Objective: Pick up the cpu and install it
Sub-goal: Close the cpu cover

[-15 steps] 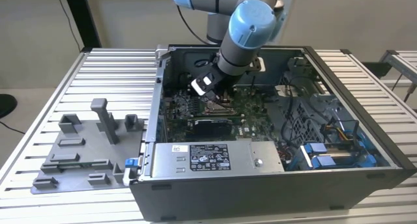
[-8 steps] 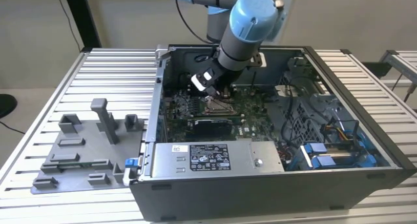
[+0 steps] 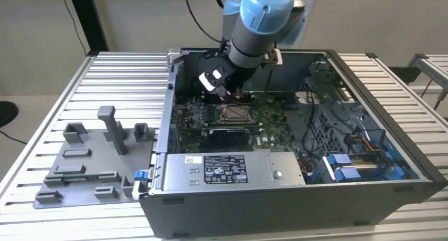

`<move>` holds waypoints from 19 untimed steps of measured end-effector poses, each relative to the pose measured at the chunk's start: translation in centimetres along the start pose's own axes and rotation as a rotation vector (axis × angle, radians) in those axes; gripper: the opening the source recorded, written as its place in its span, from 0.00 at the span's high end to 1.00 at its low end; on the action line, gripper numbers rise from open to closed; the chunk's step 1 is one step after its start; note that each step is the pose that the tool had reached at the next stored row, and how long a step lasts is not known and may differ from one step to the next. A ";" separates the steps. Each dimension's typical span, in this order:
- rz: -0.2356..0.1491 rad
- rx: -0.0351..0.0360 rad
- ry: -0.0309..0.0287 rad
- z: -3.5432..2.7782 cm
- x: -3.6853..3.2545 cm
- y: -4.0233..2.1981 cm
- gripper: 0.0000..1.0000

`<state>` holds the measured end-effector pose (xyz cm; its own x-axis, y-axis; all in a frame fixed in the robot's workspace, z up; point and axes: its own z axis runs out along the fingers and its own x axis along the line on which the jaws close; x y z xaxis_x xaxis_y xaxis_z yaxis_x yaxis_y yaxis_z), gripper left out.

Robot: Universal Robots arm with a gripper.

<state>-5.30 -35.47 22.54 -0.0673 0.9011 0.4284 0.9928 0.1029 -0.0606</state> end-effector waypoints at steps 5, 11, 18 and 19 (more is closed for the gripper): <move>0.000 0.0000 0.0005 0.17 0.01 -0.71 1.00; -0.002 -0.0014 0.0189 0.68 -0.16 -0.56 1.00; -0.002 -0.0017 0.0231 1.01 -0.37 -0.20 1.00; -0.003 -0.0021 0.0305 1.03 -0.40 -0.20 1.00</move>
<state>-5.57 -35.41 21.45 -0.0673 0.8875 0.4559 0.9928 0.1048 -0.0574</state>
